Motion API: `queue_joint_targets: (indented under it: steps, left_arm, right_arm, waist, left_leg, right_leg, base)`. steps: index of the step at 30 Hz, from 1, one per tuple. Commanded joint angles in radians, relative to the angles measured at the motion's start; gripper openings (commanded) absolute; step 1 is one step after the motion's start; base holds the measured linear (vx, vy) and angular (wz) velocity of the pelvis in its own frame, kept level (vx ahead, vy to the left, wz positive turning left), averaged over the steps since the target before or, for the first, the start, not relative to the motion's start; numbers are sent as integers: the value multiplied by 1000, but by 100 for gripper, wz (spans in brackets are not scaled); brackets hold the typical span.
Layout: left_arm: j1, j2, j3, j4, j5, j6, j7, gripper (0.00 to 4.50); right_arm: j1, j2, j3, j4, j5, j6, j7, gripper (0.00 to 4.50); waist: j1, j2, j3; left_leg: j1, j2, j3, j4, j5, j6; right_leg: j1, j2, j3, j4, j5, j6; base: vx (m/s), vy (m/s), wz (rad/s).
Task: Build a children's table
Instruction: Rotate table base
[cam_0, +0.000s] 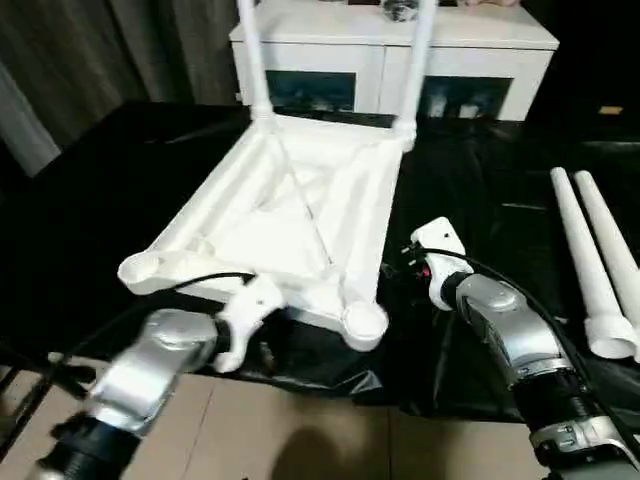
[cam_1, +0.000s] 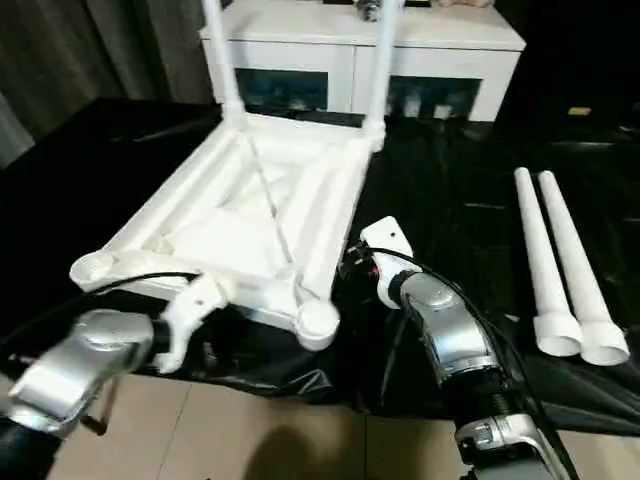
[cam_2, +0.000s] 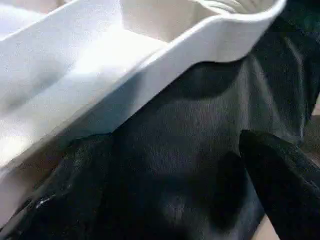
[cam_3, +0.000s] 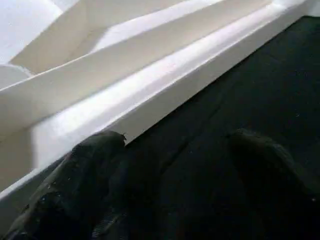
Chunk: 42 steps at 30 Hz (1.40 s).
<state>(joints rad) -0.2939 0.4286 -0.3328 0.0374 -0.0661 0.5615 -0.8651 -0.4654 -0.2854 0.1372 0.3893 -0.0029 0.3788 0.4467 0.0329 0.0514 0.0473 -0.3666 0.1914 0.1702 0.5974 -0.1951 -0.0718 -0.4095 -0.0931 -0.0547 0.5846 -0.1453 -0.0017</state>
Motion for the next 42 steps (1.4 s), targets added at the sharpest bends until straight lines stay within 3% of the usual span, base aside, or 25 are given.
queue_joint_targets:
  steps: [1,2,3,4,7,9,10,12,13,14,18,19,21,22,23,25,29,30,34,35,36,38,39,42]
  left_arm:
    - [-48,-45,-33,27,18,-72,11,445]
    - [-48,-45,-33,27,18,-72,11,445]
    - [-59,-59,-39,49,26,-95,20,445]
    - [-59,-59,-39,49,26,-95,20,445]
    - [-93,-103,-49,124,47,-169,58,445]
    - [-104,-117,-51,148,52,-193,70,445]
    - [-131,-166,-50,211,62,-241,113,445]
    - [-154,-214,-52,273,71,-284,149,445]
    - [-154,-214,-52,273,71,-284,149,445]
    - [-166,-238,-53,303,77,-302,168,445]
    - [-241,-328,-53,451,103,-404,244,445]
    - [-252,-340,-53,471,106,-423,253,445]
    - [-280,-387,-47,510,94,-498,255,445]
    - [-280,-387,-47,510,94,-498,255,445]
    - [-279,-433,-12,497,51,-565,261,445]
    - [-274,-449,11,476,30,-587,275,445]
    - [-249,-409,52,366,-7,-548,260,449]
    - [-240,-392,55,335,-14,-529,243,450]
    - [-203,-312,55,244,-7,-481,184,450]
    - [-194,-295,56,226,-4,-468,171,450]
    - [-179,-263,60,198,0,-449,153,450]
    - [-153,-210,71,147,-7,-416,130,450]
    - [-143,-191,76,126,-13,-405,125,450]
    - [-110,-187,166,108,2,-399,260,450]
  right_arm:
    - [7,7,43,-65,7,-11,54,397]
    - [7,7,43,-65,7,-11,54,397]
    - [11,-3,41,-78,8,-10,64,397]
    - [11,-3,41,-78,8,-10,64,397]
    - [15,-40,22,-119,11,3,79,397]
    - [14,-51,11,-130,13,10,79,397]
    - [0,-70,-27,-141,16,36,55,397]
    - [-14,-81,-62,-146,20,58,26,397]
    - [-14,-81,-62,-146,20,58,26,397]
    - [-20,-83,-77,-147,20,67,10,397]
    - [-37,-82,-139,-167,22,95,-57,397]
    - [-39,-82,-147,-171,22,99,-67,397]
    - [-49,-83,-183,-178,14,117,-124,397]
    - [-49,-83,-183,-178,14,117,-124,397]
    - [-62,-96,-206,-152,-11,158,-184,397]
    - [-69,-110,-212,-129,-26,197,-201,397]
    - [-94,-143,-279,-60,2,339,-215,414]
    - [-103,-155,-291,-38,1,347,-224,441]
    - [-152,-206,-314,61,-15,363,-264,447]
    - [-165,-217,-315,82,-20,368,-275,447]
    - [-183,-238,-309,125,-26,371,-268,447]
    - [-213,-270,-303,192,-34,375,-255,447]
    - [-223,-281,-300,216,-38,379,-248,447]
    - [-242,-302,-285,265,-41,393,-214,447]
  waist:
    - [-2,2,-65]
    - [-1,0,-68]
    - [-1,4,-67]
    - [-3,1,-66]
    - [-3,5,-67]
    - [-4,2,-67]
    - [-2,12,-67]
    - [-1,1,-68]
    - [2,1,-67]
    - [2,9,-68]
    - [-4,8,-74]
    - [-7,4,-69]
    - [-5,10,-72]
    - [-2,7,-75]
    - [-5,18,-75]
    - [-5,12,-79]
    - [-6,13,-83]
    - [-6,15,-83]
    - [-5,6,-80]
    - [-6,9,-80]
    - [-6,4,-78]
    - [-6,9,-77]
    - [-7,2,-76]
    - [-5,1,-76]
  left_leg:
    - [6,16,-1,-76,-250,5]
    - [6,16,-1,-74,-242,8]
    - [5,17,-3,-75,-238,8]
    - [3,16,-2,-75,-242,11]
    - [5,17,-2,-74,-249,14]
    - [5,16,-1,-73,-250,22]
    - [5,17,-3,-73,-244,21]
    - [12,17,1,-70,-259,20]
    - [8,17,1,-70,-249,22]
    - [6,17,-1,-71,-244,22]
    - [2,11,-1,-65,-217,34]
    - [-1,6,2,-63,-216,43]
    - [-1,9,0,-62,-206,45]
    - [-1,9,0,-61,-196,48]
    - [-4,9,-2,-61,-180,52]
    - [-3,9,0,-57,-161,64]
    - [-7,12,-2,-55,-130,95]
    - [-5,11,1,-53,-127,95]
    - [1,13,4,-53,-131,89]
    - [1,12,4,-54,-132,85]
    - [2,12,7,-54,-138,84]
    - [5,13,7,-54,-153,74]
    - [4,13,8,-54,-155,73]
    - [5,12,10,-52,-157,69]
  right_leg:
    - [47,-30,26,-63,-283,-187]
    - [48,-30,27,-62,-272,-187]
    - [49,-31,26,-60,-266,-190]
    - [50,-30,25,-62,-272,-187]
    - [51,-30,25,-63,-275,-185]
    - [50,-29,25,-67,-281,-183]
    - [51,-31,25,-66,-278,-188]
    - [47,-27,26,-69,-278,-192]
    - [49,-29,27,-69,-285,-190]
    - [52,-31,27,-67,-282,-189]
    - [57,-30,25,-68,-270,-182]
    - [54,-26,23,-77,-293,-173]
    - [57,-30,23,-78,-298,-173]
    - [58,-31,23,-76,-295,-173]
    - [59,-30,21,-73,-272,-181]
    - [62,-29,22,-71,-240,-195]
    - [66,-31,20,-62,-218,-215]
    - [62,-30,20,-65,-221,-215]
    - [55,-28,18,-65,-258,-212]
    - [56,-27,18,-63,-263,-212]
    - [53,-26,19,-66,-272,-208]
    - [50,-28,19,-63,-284,-208]
    - [51,-27,19,-64,-283,-207]
    - [52,-25,20,-60,-267,-212]
  base:
    - [0,0,0]
    - [0,0,0]
    - [0,0,0]
    - [0,0,0]
    - [0,0,0]
    - [0,0,0]
    - [0,0,0]
    - [0,0,0]
    - [0,0,0]
    - [0,0,0]
    - [0,0,0]
    - [0,0,0]
    - [0,0,0]
    - [0,0,0]
    - [0,0,0]
    - [0,0,0]
    - [0,0,0]
    - [0,0,0]
    - [0,0,0]
    - [0,0,0]
    - [0,0,0]
    - [0,0,0]
    - [0,0,0]
    - [0,0,0]
